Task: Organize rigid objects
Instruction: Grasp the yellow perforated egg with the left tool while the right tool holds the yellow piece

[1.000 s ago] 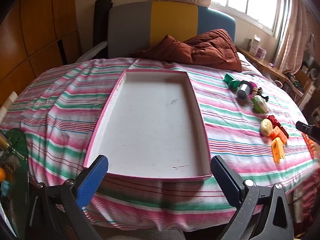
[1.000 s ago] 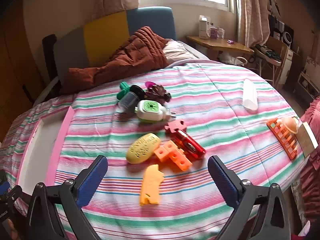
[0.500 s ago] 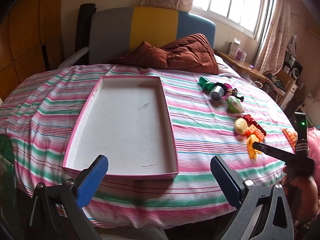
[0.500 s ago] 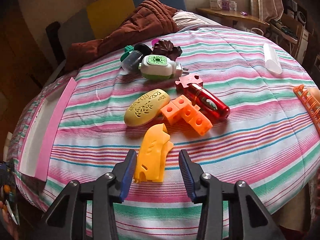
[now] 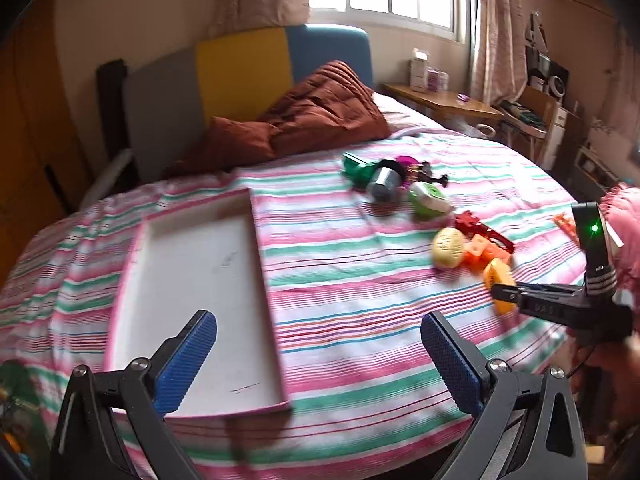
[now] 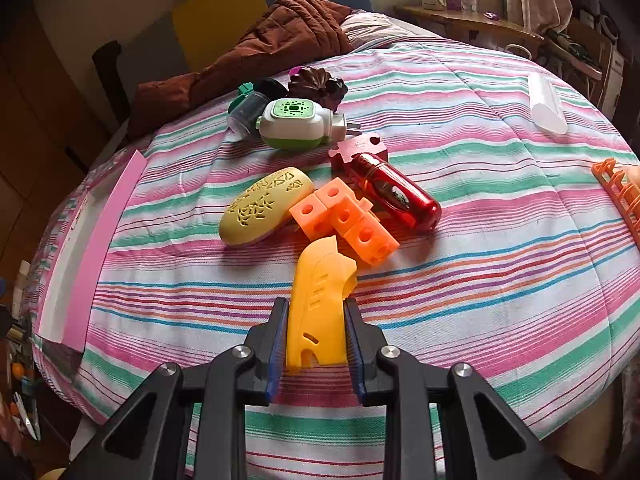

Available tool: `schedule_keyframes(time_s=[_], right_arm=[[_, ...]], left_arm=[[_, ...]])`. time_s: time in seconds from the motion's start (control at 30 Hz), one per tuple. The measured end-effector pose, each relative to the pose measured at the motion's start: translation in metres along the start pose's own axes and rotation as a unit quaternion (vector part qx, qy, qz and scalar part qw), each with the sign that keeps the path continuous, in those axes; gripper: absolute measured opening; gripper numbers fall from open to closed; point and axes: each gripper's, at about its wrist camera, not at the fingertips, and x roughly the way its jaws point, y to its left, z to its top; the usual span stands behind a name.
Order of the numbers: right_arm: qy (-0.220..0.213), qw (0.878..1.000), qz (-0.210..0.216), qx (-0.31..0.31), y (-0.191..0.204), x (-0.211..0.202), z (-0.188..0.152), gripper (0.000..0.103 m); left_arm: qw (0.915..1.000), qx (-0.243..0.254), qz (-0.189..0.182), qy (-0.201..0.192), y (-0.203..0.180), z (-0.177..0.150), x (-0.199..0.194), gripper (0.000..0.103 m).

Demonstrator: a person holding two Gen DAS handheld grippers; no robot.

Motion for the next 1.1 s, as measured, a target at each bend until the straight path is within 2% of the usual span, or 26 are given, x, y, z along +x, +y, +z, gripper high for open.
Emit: schedule_keyframes(time_s=[0.1, 0.2, 0.47, 0.53, 0.67, 0.7, 0.83, 0.87, 1.0, 1.1], right_arm=[[0.001, 1.000, 0.011, 0.016, -0.006, 0.000, 0.000, 0.026], [0.000, 1.000, 0.010, 0.015, -0.004, 0.000, 0.000, 0.026], [0.001, 0.999, 0.016, 0.028, -0.007, 0.000, -0.002, 0.026], [0.002, 0.999, 0.017, 0.030, -0.007, -0.001, -0.001, 0.026], [0.004, 0.999, 0.019, 0.033, -0.008, -0.001, -0.001, 0.026], [0.004, 0.999, 0.019, 0.033, -0.008, -0.001, -0.001, 0.026], [0.005, 0.999, 0.024, 0.037, -0.010, -0.001, -0.001, 0.027], [0.006, 0.999, 0.026, 0.039, -0.011, -0.001, -0.001, 0.027], [0.008, 0.998, 0.033, 0.046, -0.014, -0.001, -0.001, 0.027], [0.007, 0.998, 0.032, 0.046, -0.014, -0.002, -0.001, 0.027]], left_arm=[[0.9981, -0.015, -0.056, 0.018, -0.013, 0.015, 0.019, 0.103], [0.9924, -0.016, -0.118, 0.031, -0.032, 0.027, 0.039, 0.103], [0.9878, 0.070, -0.107, 0.089, -0.090, 0.057, 0.115, 0.103], [0.9850, 0.077, -0.119, 0.099, -0.098, 0.061, 0.133, 0.103], [0.9843, 0.080, -0.127, 0.092, -0.110, 0.069, 0.152, 0.100], [0.9842, 0.085, -0.126, 0.091, -0.114, 0.072, 0.156, 0.099], [0.9805, 0.124, -0.118, 0.096, -0.129, 0.074, 0.173, 0.076], [0.9784, 0.136, -0.119, 0.100, -0.132, 0.073, 0.177, 0.073], [0.9728, 0.173, -0.121, 0.096, -0.141, 0.068, 0.184, 0.071], [0.9687, 0.192, -0.115, 0.107, -0.144, 0.063, 0.193, 0.060]])
